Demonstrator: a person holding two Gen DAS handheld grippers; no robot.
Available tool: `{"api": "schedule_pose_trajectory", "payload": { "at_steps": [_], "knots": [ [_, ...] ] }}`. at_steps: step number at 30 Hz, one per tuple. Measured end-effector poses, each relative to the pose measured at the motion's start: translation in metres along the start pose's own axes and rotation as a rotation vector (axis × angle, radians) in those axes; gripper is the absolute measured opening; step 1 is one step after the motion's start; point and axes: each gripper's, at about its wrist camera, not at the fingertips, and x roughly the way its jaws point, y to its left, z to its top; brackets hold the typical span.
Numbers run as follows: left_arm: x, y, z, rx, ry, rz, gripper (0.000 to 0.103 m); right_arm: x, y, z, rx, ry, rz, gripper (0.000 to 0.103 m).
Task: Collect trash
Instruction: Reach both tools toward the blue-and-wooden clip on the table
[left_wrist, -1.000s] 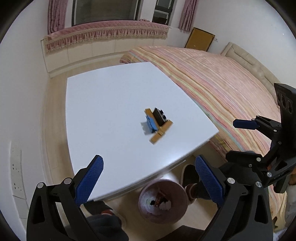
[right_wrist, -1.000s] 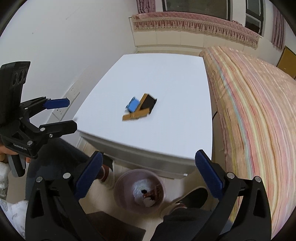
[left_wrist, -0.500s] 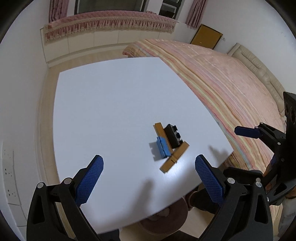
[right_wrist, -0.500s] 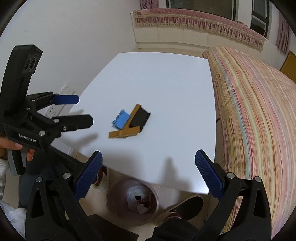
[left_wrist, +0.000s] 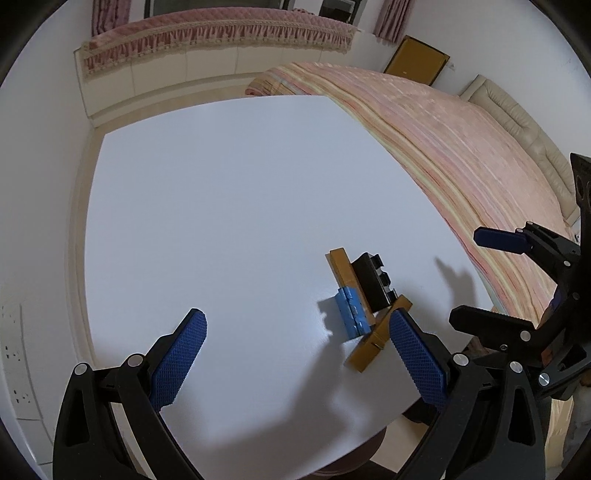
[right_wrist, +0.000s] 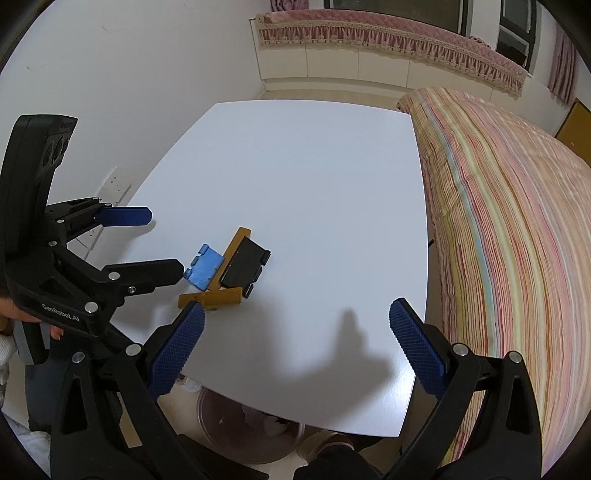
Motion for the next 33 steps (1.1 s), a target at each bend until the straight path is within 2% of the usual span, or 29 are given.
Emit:
{"api": "schedule_pose_trajectory", "payload": {
  "at_steps": [3, 8, 15, 24, 26, 27, 29, 31, 33],
  "knots": [
    [0.005, 0.001, 0.0, 0.006, 0.004, 0.004, 0.095, 0.003, -0.002, 0.0, 0.004, 0.004, -0.003, 0.098],
    [0.012, 0.001, 0.001, 0.015, 0.015, 0.014, 0.086, 0.007, -0.007, 0.002, 0.01, 0.006, -0.011, 0.098],
    [0.015, -0.006, 0.0, 0.057, 0.004, 0.053, 0.083, 0.011, -0.007, 0.004, 0.013, 0.005, -0.01, 0.098],
    [0.012, -0.004, -0.001, 0.073, 0.002, 0.098, 0.065, 0.015, 0.0, 0.008, 0.001, 0.004, 0.008, 0.098],
    [0.01, -0.003, -0.001, 0.077, 0.0, 0.114, 0.048, 0.018, 0.001, 0.009, 0.001, 0.004, 0.012, 0.098],
    [0.009, -0.002, -0.001, 0.075, 0.0, 0.117, 0.044, 0.019, 0.002, 0.01, 0.0, 0.004, 0.014, 0.098],
    [0.007, 0.0, -0.001, 0.074, 0.003, 0.116, 0.027, 0.021, 0.004, 0.012, -0.001, 0.004, 0.02, 0.098],
    [0.007, 0.001, -0.002, 0.075, 0.003, 0.118, 0.015, 0.024, 0.005, 0.015, -0.001, 0.003, 0.023, 0.098],
    [0.006, 0.002, -0.002, 0.074, 0.003, 0.112, 0.014, 0.027, 0.008, 0.017, 0.004, 0.003, 0.028, 0.098]
  ]
}}
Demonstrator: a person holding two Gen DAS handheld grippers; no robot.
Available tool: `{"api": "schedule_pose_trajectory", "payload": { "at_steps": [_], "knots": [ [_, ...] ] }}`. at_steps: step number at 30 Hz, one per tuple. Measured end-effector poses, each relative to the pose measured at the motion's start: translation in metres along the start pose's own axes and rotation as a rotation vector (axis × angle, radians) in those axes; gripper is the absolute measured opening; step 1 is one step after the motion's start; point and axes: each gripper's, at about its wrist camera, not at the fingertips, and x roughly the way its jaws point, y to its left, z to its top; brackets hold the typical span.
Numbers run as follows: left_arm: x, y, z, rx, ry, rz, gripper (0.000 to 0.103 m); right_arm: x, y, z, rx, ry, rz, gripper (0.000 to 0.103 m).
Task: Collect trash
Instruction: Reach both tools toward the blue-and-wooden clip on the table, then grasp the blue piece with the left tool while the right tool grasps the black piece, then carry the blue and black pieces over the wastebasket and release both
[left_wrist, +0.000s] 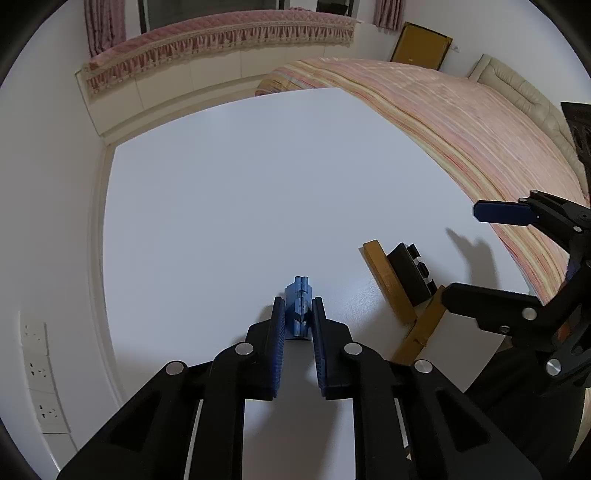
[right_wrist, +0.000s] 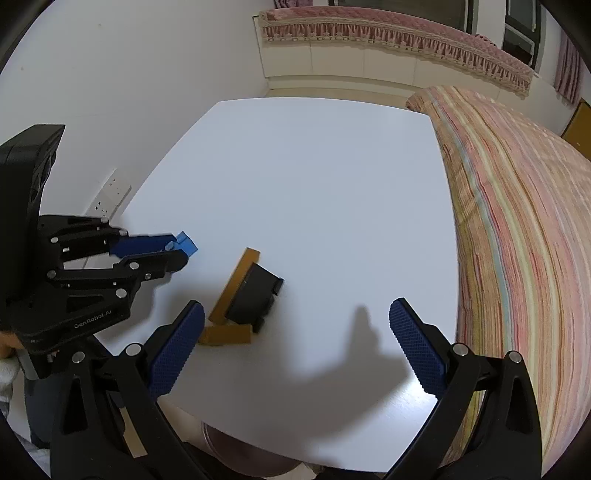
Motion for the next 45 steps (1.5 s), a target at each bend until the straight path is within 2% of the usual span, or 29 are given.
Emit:
{"api": "schedule_pose_trajectory", "payload": {
  "at_steps": [2, 5, 12, 20, 23, 25, 35, 45],
  "knots": [
    [0.0, 0.001, 0.0, 0.001, -0.001, -0.004, 0.014, 0.003, 0.003, 0.002, 0.003, -0.001, 0.007, 0.097],
    [0.0, 0.002, 0.0, -0.005, -0.004, -0.012, 0.014, 0.009, 0.007, 0.004, -0.007, 0.014, 0.008, 0.083],
    [0.0, 0.005, -0.002, -0.013, -0.005, -0.025, 0.014, 0.019, 0.007, 0.007, -0.015, 0.048, -0.011, 0.068],
    [0.001, 0.006, -0.002, -0.017, -0.008, -0.035, 0.014, 0.02, 0.0, 0.009, -0.015, 0.048, -0.018, 0.049],
    [0.001, 0.007, -0.001, -0.015, -0.006, -0.04, 0.014, 0.021, 0.001, 0.01, -0.034, 0.049, -0.009, 0.037],
    [0.001, 0.008, -0.002, -0.015, -0.006, -0.044, 0.014, 0.021, 0.001, 0.01, -0.04, 0.049, -0.002, 0.024],
    [-0.01, 0.009, 0.0, -0.019, -0.03, -0.074, 0.014, 0.011, -0.002, 0.006, -0.025, 0.017, 0.018, 0.023],
    [-0.052, -0.011, -0.016, 0.018, -0.068, -0.111, 0.014, -0.043, 0.013, -0.014, -0.03, -0.051, 0.045, 0.023]
  ]
}}
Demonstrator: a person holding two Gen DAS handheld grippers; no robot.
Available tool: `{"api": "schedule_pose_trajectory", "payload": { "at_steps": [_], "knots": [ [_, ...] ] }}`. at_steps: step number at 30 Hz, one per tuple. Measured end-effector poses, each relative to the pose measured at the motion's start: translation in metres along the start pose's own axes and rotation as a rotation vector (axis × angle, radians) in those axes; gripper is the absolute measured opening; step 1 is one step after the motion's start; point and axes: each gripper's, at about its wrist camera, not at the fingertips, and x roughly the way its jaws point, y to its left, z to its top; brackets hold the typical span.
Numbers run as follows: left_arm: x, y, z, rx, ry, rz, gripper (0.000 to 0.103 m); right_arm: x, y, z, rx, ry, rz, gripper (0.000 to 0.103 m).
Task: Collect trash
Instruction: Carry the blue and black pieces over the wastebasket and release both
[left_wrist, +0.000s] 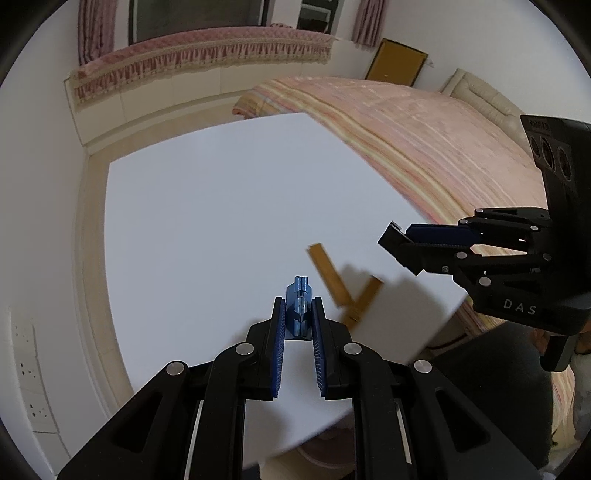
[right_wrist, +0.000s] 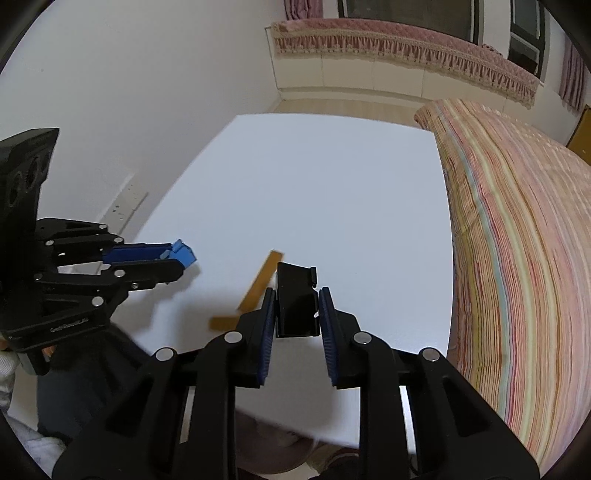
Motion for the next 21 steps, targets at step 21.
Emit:
{"api": "schedule_pose_trajectory", "payload": {
  "at_steps": [21],
  "knots": [
    [-0.041, -0.058, -0.081, 0.04, 0.03, -0.094, 0.014, -0.073, 0.047, -0.117, -0.004, 0.026, 0.038, 0.023]
  ]
}}
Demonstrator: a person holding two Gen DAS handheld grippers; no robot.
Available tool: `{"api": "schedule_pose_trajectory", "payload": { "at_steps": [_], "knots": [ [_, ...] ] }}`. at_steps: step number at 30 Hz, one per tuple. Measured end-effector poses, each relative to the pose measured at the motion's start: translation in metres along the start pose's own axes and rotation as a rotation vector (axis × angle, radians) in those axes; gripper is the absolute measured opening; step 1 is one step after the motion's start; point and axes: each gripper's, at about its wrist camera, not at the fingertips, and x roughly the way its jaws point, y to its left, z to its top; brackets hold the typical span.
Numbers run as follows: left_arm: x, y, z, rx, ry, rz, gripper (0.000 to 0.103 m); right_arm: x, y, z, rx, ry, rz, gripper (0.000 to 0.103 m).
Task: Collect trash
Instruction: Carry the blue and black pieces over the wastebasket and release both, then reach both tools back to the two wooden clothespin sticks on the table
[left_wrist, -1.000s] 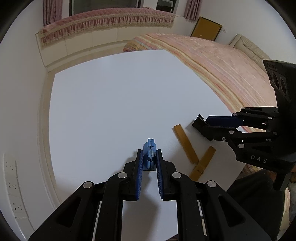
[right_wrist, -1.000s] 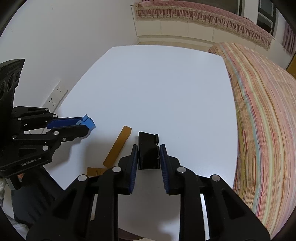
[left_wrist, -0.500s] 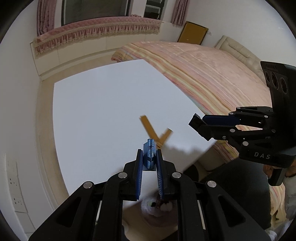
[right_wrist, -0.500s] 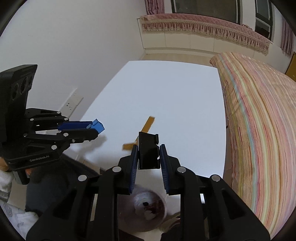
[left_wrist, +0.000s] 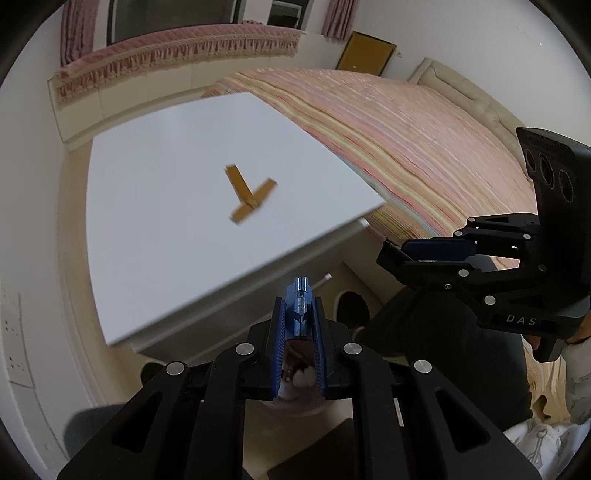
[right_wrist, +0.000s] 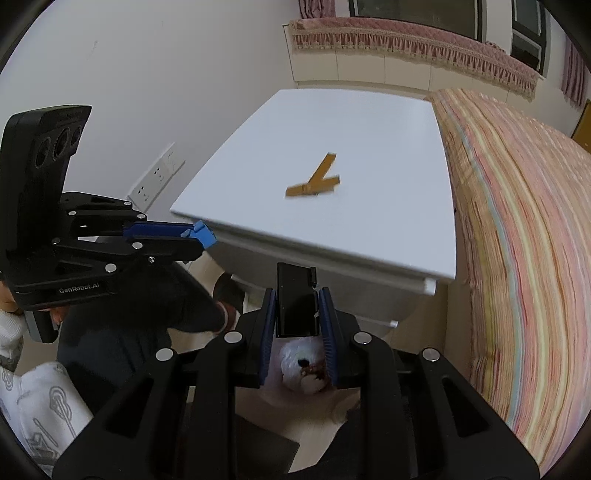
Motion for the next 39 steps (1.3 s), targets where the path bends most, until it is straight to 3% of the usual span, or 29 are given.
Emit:
{"api": "schedule_pose_trajectory", "payload": {
  "at_steps": [15, 16, 18, 19, 20, 21, 22, 23, 26, 39],
  "knots": [
    [0.007, -0.011, -0.016, 0.002, 0.039, -0.038, 0.015, 0.003, 0.004, -0.013, -0.008, 0.02, 0.039, 0.025],
    [0.008, -0.01, -0.015, 0.0, 0.044, -0.045, 0.017, 0.004, 0.004, -0.013, -0.008, 0.023, 0.043, 0.026],
    [0.011, -0.007, -0.014, -0.007, 0.048, -0.04, 0.029, 0.006, 0.002, -0.014, -0.006, 0.029, 0.033, 0.05],
    [0.012, -0.003, -0.013, -0.02, 0.041, -0.027, 0.047, 0.006, 0.001, -0.014, -0.001, 0.024, 0.035, 0.074],
    [0.011, -0.001, -0.013, -0.03, 0.033, -0.022, 0.064, 0.005, 0.0, -0.014, 0.004, 0.017, 0.042, 0.083],
    [0.01, 0.002, -0.013, -0.038, 0.024, -0.011, 0.071, 0.006, -0.001, -0.013, 0.007, 0.016, 0.037, 0.086],
    [0.009, 0.003, -0.012, -0.042, 0.012, 0.005, 0.085, 0.007, -0.002, -0.013, 0.008, 0.02, 0.03, 0.088],
    [0.006, 0.005, -0.011, -0.05, -0.007, 0.02, 0.089, 0.007, -0.002, -0.012, 0.01, 0.022, 0.027, 0.089],
    [0.003, 0.011, -0.009, -0.074, -0.027, 0.04, 0.096, 0.009, -0.003, -0.011, 0.013, 0.024, 0.026, 0.092],
    [-0.003, 0.026, 0.0, -0.124, -0.042, 0.049, 0.096, 0.01, -0.006, -0.003, 0.019, 0.02, 0.03, 0.098]
  ]
}}
